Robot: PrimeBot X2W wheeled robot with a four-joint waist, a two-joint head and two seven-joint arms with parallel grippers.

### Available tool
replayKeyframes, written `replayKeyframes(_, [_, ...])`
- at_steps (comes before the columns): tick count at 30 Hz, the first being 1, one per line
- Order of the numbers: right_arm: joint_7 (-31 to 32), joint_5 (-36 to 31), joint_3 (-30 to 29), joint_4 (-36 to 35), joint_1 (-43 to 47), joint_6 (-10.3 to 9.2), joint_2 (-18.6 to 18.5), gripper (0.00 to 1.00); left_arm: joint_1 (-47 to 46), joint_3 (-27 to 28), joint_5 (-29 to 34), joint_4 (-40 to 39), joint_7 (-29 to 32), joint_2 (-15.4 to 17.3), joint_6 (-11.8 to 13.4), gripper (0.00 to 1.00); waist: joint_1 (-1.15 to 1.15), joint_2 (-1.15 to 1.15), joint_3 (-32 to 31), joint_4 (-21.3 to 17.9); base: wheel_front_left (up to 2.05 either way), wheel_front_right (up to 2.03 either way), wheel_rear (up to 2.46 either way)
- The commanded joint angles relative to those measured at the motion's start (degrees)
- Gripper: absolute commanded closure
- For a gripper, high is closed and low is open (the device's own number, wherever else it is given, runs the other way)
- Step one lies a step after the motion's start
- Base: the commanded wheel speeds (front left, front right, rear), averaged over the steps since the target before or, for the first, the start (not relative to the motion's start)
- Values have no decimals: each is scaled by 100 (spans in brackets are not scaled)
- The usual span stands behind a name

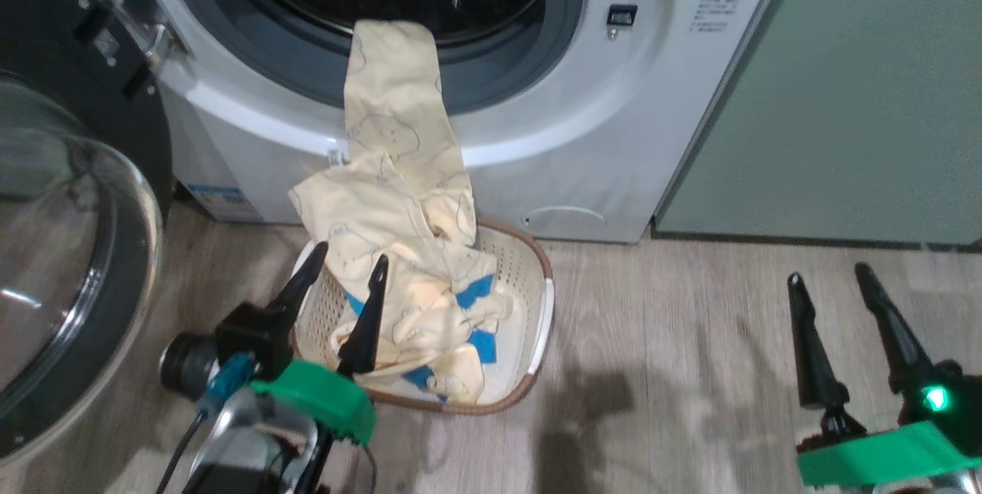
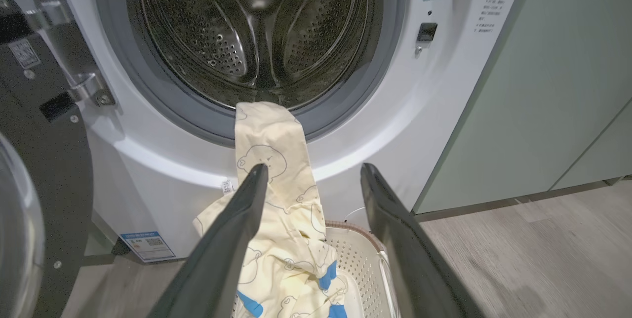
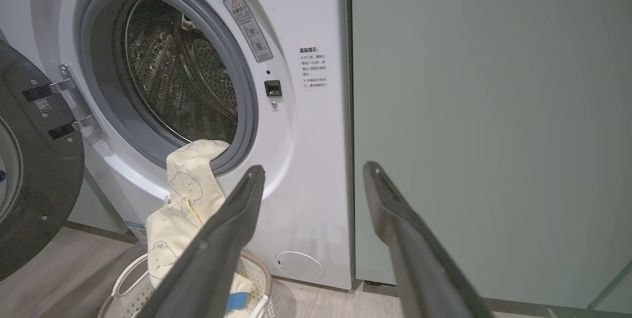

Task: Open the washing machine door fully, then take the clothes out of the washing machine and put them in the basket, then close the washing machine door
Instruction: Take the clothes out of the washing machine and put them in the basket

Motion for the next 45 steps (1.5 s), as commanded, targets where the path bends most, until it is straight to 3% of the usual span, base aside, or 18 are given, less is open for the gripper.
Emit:
replayKeyframes(1, [-55,-1,98,-203,-243,20,-72,0,-283,165,-39,-143,-43,35,-20,0,0,0,95,-12,0,0,0])
replayKeyframes(9, [-55,3,127,-297,-582,20,-35,0,-1357,15,-291,1311,-180,-11,-381,0,0,0,854,-132,0,0,0])
replayKeyframes(20, [-55,21,178,-390,-1101,20,91,0,-3044,-61,-364,3483,-438,62,-693,0,0,0,1884,-458,0,0,0])
replayKeyframes(33, [-55,94,305,-468,-1533,20,284,0,-4774,126,-445,5443,-620,533,-728,0,0,0,2887,-959,0,0,0])
replayKeyframes(45, [-55,124,407,-493,-1650,20,349,0,-5609,223,-529,6390,-797,816,-657,0,0,0,3177,-1155,0,0,0])
